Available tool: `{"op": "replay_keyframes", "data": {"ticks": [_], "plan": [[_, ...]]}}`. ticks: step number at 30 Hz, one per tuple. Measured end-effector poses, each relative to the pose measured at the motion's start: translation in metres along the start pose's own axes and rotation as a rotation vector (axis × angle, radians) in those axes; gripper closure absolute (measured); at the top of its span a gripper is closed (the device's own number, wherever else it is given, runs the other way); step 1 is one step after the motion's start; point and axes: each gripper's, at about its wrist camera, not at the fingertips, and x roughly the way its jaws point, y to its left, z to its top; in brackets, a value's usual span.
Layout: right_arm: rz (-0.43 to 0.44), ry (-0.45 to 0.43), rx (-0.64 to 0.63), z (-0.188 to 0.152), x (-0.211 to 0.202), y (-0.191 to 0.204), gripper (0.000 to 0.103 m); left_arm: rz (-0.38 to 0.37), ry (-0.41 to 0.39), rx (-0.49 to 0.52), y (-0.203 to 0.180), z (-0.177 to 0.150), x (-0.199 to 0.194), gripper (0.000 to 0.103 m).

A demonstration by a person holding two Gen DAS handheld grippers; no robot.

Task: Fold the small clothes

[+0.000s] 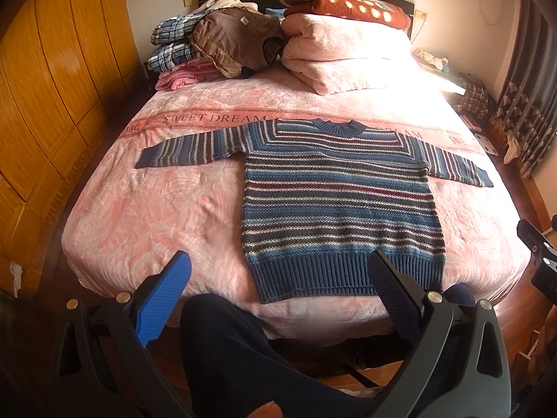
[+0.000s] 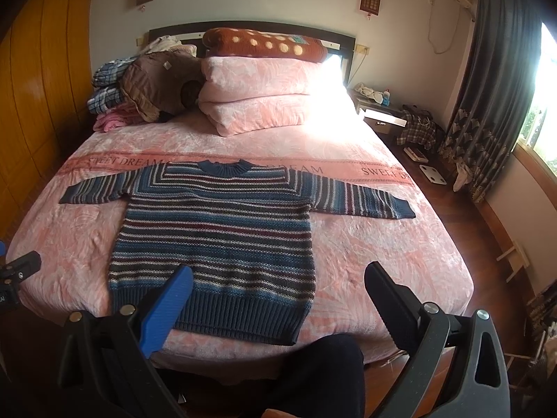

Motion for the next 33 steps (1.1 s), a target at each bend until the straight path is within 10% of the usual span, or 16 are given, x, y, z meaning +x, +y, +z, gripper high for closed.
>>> {"op": "replay_keyframes", "data": {"ticks": [33], "plan": [[-0.004, 0.007, -0.001, 0.0009, 0.0084, -0.0061, 0.004, -0.001, 0.004, -0.004, 0.0001, 0.0011, 0.0032, 0.003]]}}
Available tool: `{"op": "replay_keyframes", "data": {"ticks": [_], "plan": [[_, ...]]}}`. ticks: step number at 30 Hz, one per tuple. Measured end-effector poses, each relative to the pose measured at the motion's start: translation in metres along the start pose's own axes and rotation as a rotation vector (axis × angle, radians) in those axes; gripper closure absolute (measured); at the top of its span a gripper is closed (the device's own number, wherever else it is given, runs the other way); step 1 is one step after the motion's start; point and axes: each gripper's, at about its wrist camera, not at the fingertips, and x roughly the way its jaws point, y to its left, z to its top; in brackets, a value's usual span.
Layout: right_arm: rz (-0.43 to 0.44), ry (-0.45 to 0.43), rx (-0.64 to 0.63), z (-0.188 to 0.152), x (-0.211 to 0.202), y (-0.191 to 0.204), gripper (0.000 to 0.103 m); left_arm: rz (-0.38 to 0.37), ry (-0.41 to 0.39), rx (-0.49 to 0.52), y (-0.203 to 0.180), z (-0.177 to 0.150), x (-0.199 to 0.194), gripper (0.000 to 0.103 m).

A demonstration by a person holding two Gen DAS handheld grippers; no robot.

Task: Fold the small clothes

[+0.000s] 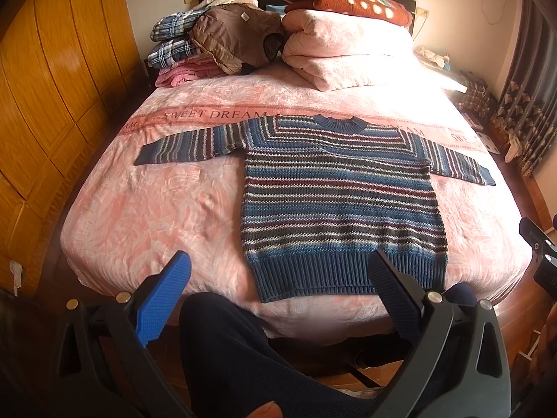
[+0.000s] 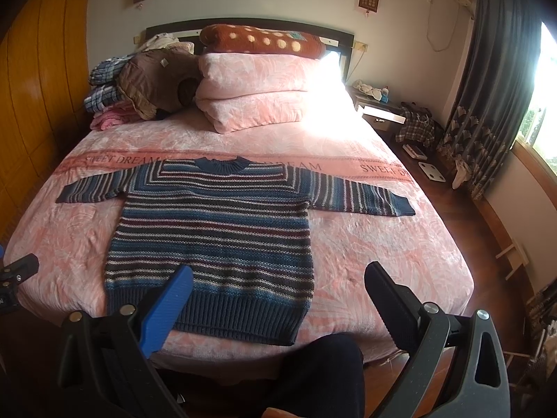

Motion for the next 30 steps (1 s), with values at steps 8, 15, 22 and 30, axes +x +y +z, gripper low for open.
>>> {"op": "replay_keyframes", "data": {"ticks": [8, 15, 22, 30], "plan": [[0.001, 0.008, 0.004, -0.004, 0.007, 0.0, 0.004, 0.001, 0.01, -0.002, 0.0, -0.002, 0.01, 0.003], [-0.007, 0.02, 0.007, -0.004, 0.019, 0.001, 0.004, -0.004, 0.031, -0.008, -0.003, -0.001, 0.026, 0.003], [0.065, -0.103, -0.082, -0.006, 0.052, -0.009, 0.004, -0.099, -0.034, -0.018, -0.006, 0.014, 0.055, 0.003], [0.15, 0.165, 0.125, 0.0, 0.191, -0.111, 0.042, -0.325, -0.11, 0.01, -0.03, 0.041, 0.115, 0.002]]}}
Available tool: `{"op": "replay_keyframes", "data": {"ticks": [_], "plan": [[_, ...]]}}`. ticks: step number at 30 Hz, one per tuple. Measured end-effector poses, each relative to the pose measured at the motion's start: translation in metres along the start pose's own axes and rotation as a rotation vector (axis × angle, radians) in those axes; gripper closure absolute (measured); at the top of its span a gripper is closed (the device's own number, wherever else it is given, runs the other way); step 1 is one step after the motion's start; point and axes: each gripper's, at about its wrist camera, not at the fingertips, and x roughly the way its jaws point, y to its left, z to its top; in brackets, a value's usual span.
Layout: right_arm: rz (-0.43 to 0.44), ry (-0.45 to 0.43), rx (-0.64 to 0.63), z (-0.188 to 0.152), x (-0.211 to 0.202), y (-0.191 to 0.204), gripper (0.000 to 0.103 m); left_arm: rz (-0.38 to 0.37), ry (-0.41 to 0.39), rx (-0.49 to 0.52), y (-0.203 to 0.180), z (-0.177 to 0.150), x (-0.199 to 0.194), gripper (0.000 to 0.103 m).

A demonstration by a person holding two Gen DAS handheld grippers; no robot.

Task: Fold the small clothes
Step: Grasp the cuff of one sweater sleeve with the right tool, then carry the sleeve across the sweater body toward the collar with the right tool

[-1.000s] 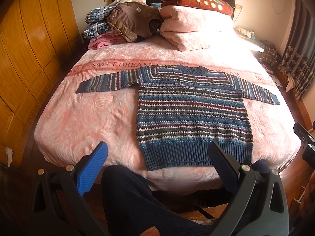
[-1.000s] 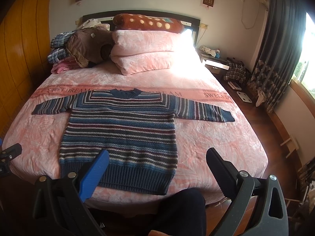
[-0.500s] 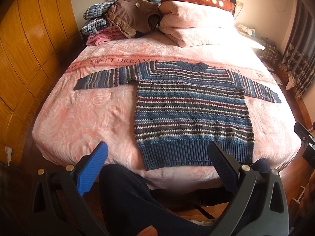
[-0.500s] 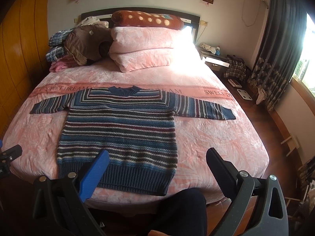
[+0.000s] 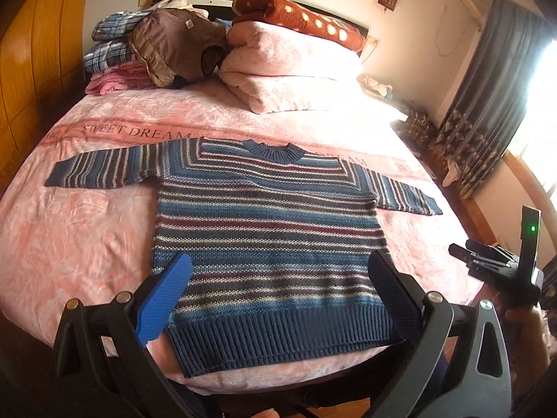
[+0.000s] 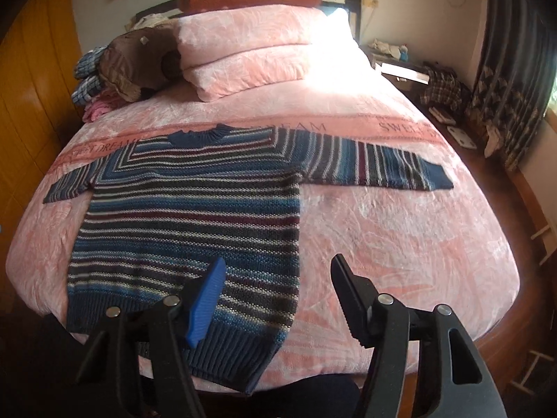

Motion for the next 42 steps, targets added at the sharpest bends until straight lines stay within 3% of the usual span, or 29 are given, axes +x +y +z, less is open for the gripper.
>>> {"op": "replay_keyframes", "data": {"ticks": [4, 7, 8, 11, 13, 16, 19, 22, 28, 37, 40, 42], "plan": [[0.136, 0.085, 0.354, 0.017, 0.053, -0.106, 0.05, -0.054, 0.041, -0.011, -0.012, 0.01, 0.028, 0.003], [0.195, 0.092, 0.568, 0.03, 0.088, -0.178, 0.052, -0.102, 0.026, -0.031, -0.016, 0.014, 0.039, 0.003], [0.224, 0.083, 0.637, 0.034, 0.098, -0.201, 0.051, -0.108, 0.021, -0.034, -0.018, 0.016, 0.043, 0.003], [0.305, 0.075, 0.86, 0.042, 0.13, -0.262, 0.037, -0.123, 0.015, -0.05, -0.024, 0.018, 0.057, 0.003], [0.319, 0.054, 0.935, 0.052, 0.147, -0.294, 0.037, -0.139, 0.047, -0.074, -0.027, 0.018, 0.072, 0.003], [0.346, 0.004, 1.024, 0.067, 0.169, -0.335, 0.047, -0.164, 0.109, -0.1, -0.033, 0.013, 0.094, 0.003], [0.363, -0.055, 1.11, 0.079, 0.186, -0.37, 0.057, -0.143, 0.132, -0.073, -0.039, 0.008, 0.112, 0.003], [0.342, -0.082, 1.153, 0.09, 0.205, -0.393, 0.061, -0.126, 0.167, -0.053, -0.044, 0.001, 0.13, 0.003], [0.274, -0.055, 1.195, 0.096, 0.24, -0.418, 0.061, -0.139, 0.235, -0.052, -0.046, -0.009, 0.157, 0.003], [0.251, -0.044, 1.208, 0.093, 0.268, -0.428, 0.061, -0.146, 0.288, -0.069, -0.046, -0.018, 0.182, 0.003], [0.234, -0.049, 1.172, 0.1, 0.268, -0.425, 0.074, -0.175, 0.313, -0.141, -0.037, -0.019, 0.186, 0.003], [0.221, -0.051, 1.134, 0.108, 0.264, -0.421, 0.093, -0.176, 0.33, -0.174, -0.03, -0.02, 0.188, 0.003]]}}
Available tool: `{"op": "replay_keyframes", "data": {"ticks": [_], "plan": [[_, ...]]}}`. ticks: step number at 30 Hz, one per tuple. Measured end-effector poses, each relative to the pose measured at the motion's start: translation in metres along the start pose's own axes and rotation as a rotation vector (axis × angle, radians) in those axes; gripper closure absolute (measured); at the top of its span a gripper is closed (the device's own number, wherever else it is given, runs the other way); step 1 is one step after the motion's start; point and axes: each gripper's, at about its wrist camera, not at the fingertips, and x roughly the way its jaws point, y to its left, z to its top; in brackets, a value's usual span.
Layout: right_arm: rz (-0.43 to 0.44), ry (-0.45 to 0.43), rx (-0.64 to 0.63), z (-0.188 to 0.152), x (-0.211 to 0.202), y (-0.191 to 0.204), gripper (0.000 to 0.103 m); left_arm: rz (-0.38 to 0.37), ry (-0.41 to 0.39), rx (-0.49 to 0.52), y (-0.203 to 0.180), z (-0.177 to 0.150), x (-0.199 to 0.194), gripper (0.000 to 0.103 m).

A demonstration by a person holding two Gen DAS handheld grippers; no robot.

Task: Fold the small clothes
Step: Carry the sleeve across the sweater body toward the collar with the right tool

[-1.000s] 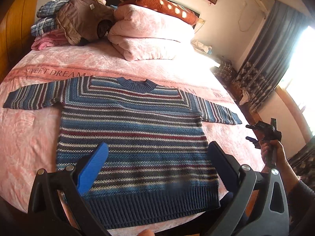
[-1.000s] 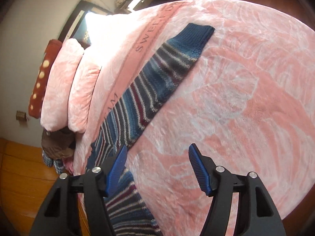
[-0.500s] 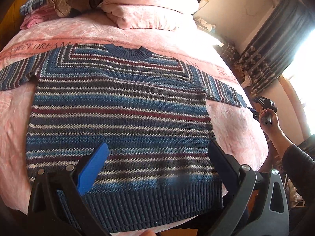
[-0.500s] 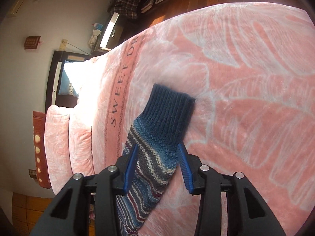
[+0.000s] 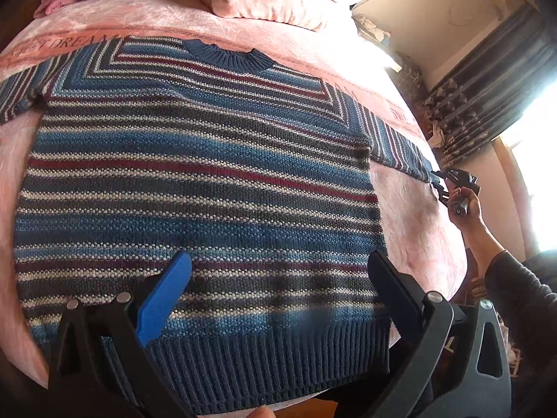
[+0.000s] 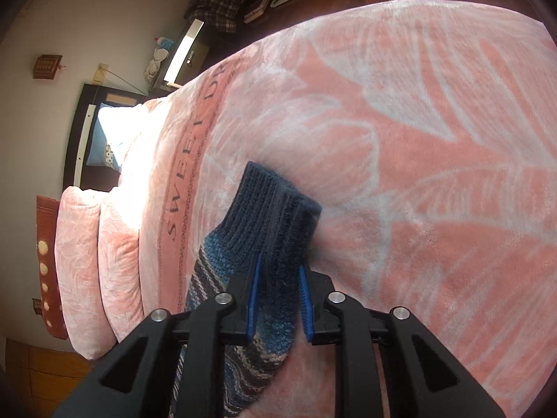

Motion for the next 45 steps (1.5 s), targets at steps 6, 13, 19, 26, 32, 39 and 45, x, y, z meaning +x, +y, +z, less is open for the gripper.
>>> {"op": "replay_keyframes", "data": {"ticks": [6, 13, 19, 26, 32, 39, 45], "plan": [[0.02, -0.055, -0.153, -0.012, -0.031, 0.065, 0.095, -0.076, 0.05, -0.103, 0.025, 0.0, -0.01, 0.003], [0.071, -0.079, -0.336, -0.053, -0.065, 0.16, 0.095, -0.114, 0.003, -0.066, 0.027, 0.005, -0.044, 0.003], [0.156, -0.045, -0.478, -0.114, -0.076, 0.233, 0.095, -0.043, -0.105, 0.036, 0.026, 0.019, -0.077, 0.002], [0.194, 0.018, -0.636, -0.199, -0.061, 0.294, 0.095, -0.024, -0.122, 0.049, 0.033, 0.042, -0.094, 0.002], [0.183, 0.087, -0.76, -0.274, -0.022, 0.317, 0.095, -0.095, -0.044, 0.076, 0.035, 0.059, -0.079, 0.003], [0.098, 0.168, -0.945, -0.361, 0.037, 0.314, 0.095, -0.223, 0.036, 0.031, 0.037, 0.105, -0.045, 0.003], [-0.02, 0.248, -1.082, -0.421, 0.1, 0.287, 0.094, -0.33, 0.113, -0.021, 0.036, 0.144, 0.019, 0.003]]}}
